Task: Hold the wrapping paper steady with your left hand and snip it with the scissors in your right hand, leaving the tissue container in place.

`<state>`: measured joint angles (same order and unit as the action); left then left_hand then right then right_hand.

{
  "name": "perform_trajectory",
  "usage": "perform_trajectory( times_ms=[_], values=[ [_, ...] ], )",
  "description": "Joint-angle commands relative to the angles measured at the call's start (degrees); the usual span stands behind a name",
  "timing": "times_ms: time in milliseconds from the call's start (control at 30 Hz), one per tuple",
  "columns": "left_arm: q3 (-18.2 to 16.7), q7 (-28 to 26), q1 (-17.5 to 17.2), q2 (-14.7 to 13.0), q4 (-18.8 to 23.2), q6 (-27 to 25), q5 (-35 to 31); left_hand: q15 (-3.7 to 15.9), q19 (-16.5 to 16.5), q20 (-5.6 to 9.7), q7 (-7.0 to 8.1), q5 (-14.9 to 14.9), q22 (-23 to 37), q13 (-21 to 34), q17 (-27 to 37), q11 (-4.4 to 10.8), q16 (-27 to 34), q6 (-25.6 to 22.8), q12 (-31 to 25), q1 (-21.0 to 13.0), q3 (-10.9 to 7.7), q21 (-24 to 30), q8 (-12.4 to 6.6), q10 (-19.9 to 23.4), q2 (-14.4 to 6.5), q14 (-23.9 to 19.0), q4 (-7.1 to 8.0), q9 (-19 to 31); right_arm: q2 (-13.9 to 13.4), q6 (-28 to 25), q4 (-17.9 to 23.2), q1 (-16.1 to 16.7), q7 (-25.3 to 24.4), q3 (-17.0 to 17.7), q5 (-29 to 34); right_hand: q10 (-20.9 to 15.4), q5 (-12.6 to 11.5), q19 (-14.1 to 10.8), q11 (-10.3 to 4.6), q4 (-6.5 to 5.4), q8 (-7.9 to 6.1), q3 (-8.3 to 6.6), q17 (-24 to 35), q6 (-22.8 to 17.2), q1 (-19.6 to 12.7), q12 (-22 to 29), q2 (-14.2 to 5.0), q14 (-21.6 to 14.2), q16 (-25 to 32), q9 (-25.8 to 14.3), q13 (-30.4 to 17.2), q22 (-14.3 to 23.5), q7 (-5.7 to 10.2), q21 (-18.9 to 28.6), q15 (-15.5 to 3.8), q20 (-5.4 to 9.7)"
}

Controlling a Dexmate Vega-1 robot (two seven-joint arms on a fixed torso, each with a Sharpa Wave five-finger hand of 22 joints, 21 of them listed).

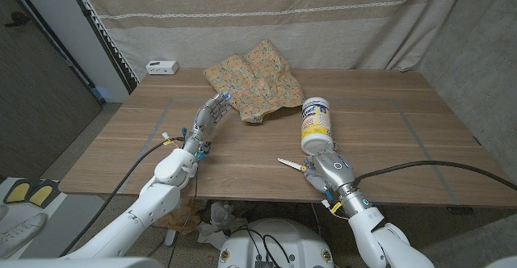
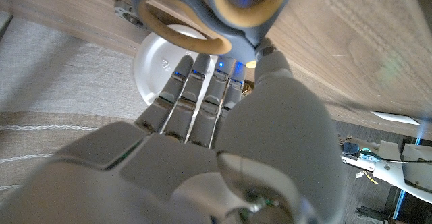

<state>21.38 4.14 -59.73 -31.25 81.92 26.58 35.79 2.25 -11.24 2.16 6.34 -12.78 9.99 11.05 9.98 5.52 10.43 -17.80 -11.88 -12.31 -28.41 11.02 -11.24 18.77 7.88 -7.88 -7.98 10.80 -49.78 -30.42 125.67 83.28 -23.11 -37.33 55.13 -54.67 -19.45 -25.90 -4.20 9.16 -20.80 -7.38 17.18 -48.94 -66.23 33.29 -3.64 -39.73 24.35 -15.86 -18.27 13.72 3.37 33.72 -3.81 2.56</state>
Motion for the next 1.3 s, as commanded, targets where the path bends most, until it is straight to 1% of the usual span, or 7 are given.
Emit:
perform_trajectory(
  times_ms=[33, 500, 600, 800, 1000, 1200, 1300],
  values=[
    [0.06, -0.02, 0.18, -0.1, 0.16, -0.5, -0.03, 3.99, 0.24, 3.38, -0.23, -0.13, 0.29, 0.11, 0.24, -0.43, 0.23, -0.02, -0.2, 0.53, 0.13, 0.35, -0.17, 0.25, -0.01, 0.3, -0.14, 0.22, -0.62, 2.31, 0.95, 1.13, -2.37, 1.8, -3.65, -5.38, 0.24, 0.35, -4.92, 0.19, -0.56, -0.47, 0.04, -0.31, -5.41, 0.38, -4.98, -0.37, -0.25, -0.15, -0.42, 0.32, -0.13, 0.55, -9.29, 1.99],
    [0.11, 0.18, 0.39, -0.03, -0.15, -0.43, -0.01, 3.98, 0.24, 3.4, -0.22, -0.13, 0.29, 0.11, 0.23, -0.21, 0.22, -0.13, -0.23, 0.57, 0.18, 0.35, -0.21, 0.36, -0.06, 0.31, -0.14, 0.21, -1.46, 6.2, 2.62, 3.17, -5.83, 4.73, -8.78, -5.13, 0.95, 0.77, -4.81, -0.13, -0.15, -0.92, -0.05, 0.22, -5.58, 0.72, -5.04, -0.88, -0.75, -0.01, -0.94, 0.31, -0.26, 0.98, -9.26, 1.78],
    [0.11, 0.25, 0.37, -0.06, -0.12, -0.51, 0.08, 4.01, 0.24, 3.41, -0.21, -0.13, 0.29, 0.11, 0.23, -0.65, 0.23, -0.11, -0.24, 0.58, 0.2, 0.35, -0.21, 0.38, -0.07, 0.28, -0.14, 0.21, -1.58, 7.16, 2.89, 3.58, -6.51, 5.4, -9.92, -5.09, 1.05, 0.75, -4.78, -0.16, -0.04, -0.99, -0.04, 0.41, -5.61, 0.77, -5.06, -1.07, -0.77, 0.02, -1.03, 0.3, -0.28, 1.07, -9.28, 1.78],
    [0.21, 0.35, 0.48, 0.11, -0.44, -0.44, 0.1, 3.97, 0.22, 3.43, -0.24, -0.12, 0.29, 0.11, 0.23, -0.06, 0.25, -0.1, -0.23, 0.61, 0.23, 0.36, -0.2, 0.4, -0.11, 0.22, -0.14, 0.21, -2.1, 8.81, 3.7, 4.26, -7.1, 6.57, -11.45, -5.04, 1.29, 0.68, -4.82, -0.22, 0.05, -1.08, 0.07, 0.43, -5.65, 0.9, -5.01, -1.49, -0.7, 0.08, -1.2, 0.29, -0.28, 1.29, -9.33, 1.88],
    [0.13, 0.3, 0.35, -0.12, 0.08, -0.46, 0.03, 3.95, 0.24, 3.41, -0.29, -0.12, 0.28, 0.11, 0.22, -0.33, 0.24, -0.14, -0.21, 0.63, 0.27, 0.35, -0.22, 0.37, -0.14, 0.24, -0.15, 0.21, -2.45, 9.91, 4.75, 4.93, -7.55, 7.81, -12.35, -4.96, 1.58, 0.59, -4.68, -0.26, 0.1, -1.2, 0.19, 0.45, -5.74, 1.05, -4.95, -1.88, -0.69, 0.07, -1.42, 0.28, -0.33, 1.57, -9.33, 1.95],
    [-0.01, -0.06, -0.05, -0.4, 0.88, -0.45, -0.16, 3.92, 0.25, 3.41, -0.25, -0.11, 0.28, 0.11, 0.22, 0.02, 0.25, -0.15, -0.2, 0.64, 0.3, 0.35, -0.22, 0.37, -0.15, 0.21, -0.16, 0.21, -2.54, 11.24, 5.33, 5.58, -8.28, 9.08, -13.34, -4.8, 1.79, 0.61, -4.72, -0.24, 0.18, -1.32, 0.26, 0.45, -5.88, 1.12, -4.89, -2.08, -0.72, 0.12, -1.58, 0.28, -0.43, 1.76, -9.38, 1.95],
    [0.01, -0.21, -0.17, -0.41, 1.07, -0.48, -0.26, 3.94, 0.23, 3.39, -0.33, -0.11, 0.28, 0.11, 0.22, -0.53, 0.24, -0.21, -0.21, 0.65, 0.32, 0.35, -0.25, 0.4, -0.16, 0.23, -0.16, 0.21, -2.63, 12.48, 5.65, 6.06, -8.65, 10.05, -14.71, -4.82, 1.91, 0.64, -4.66, -0.27, 0.23, -1.37, 0.34, 0.46, -5.91, 1.2, -4.9, -2.25, -0.68, 0.15, -1.67, 0.28, -0.44, 1.85, -9.38, 1.94]
  ],
)
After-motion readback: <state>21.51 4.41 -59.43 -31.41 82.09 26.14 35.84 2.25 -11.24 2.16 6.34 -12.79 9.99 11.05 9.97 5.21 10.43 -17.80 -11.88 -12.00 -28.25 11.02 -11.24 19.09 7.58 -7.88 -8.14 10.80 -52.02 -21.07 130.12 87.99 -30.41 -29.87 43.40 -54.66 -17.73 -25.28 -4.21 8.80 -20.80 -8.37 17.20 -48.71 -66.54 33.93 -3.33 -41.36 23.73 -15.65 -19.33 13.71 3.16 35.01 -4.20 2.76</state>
